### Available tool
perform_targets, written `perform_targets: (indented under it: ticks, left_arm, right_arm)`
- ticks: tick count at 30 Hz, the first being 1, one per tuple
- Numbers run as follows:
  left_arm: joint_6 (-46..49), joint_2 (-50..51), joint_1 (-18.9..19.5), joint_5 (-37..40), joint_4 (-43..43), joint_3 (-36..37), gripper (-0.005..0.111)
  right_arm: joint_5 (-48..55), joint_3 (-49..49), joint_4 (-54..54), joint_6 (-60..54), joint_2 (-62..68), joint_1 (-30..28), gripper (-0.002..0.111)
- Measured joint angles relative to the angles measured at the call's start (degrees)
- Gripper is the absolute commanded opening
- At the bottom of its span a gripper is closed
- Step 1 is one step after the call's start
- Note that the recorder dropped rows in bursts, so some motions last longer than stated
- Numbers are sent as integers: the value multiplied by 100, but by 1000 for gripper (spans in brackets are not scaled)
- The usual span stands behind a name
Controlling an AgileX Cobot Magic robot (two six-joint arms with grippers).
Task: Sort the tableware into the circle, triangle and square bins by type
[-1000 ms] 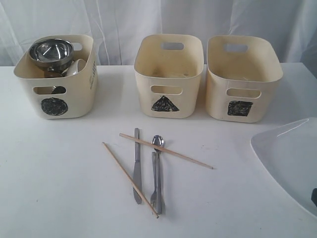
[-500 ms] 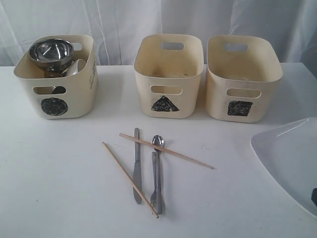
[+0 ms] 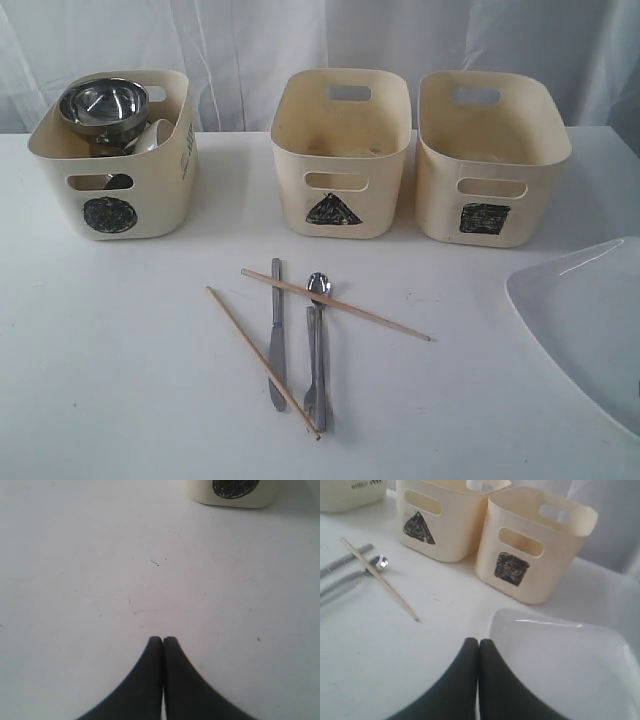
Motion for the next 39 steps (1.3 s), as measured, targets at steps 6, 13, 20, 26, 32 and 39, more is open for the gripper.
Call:
perform_targets:
  ticks: [6, 13, 20, 26, 32, 39]
  left_arm:
    - [0, 0, 0, 0, -13, 0, 0]
    - [0, 0, 0, 0, -13, 0, 0]
    - [11, 0, 0, 0, -13, 0, 0]
    - [11, 0, 0, 0, -13, 0, 0]
    - [11, 0, 0, 0, -13, 0, 0]
    - [11, 0, 0, 0, -13, 0, 0]
  right_arm:
    - [-1353, 22, -59, 85, 0, 0, 0]
    - [-4545, 22, 836, 882, -13, 0, 0]
    - [-4871, 22, 3430, 960, -13, 0, 0]
    - [-4870, 22, 4066, 747, -13, 0, 0]
    - [-5616, 22, 4757, 701, -13, 0, 0]
    - [-6520, -1454, 3917, 1759, 1459, 0, 0]
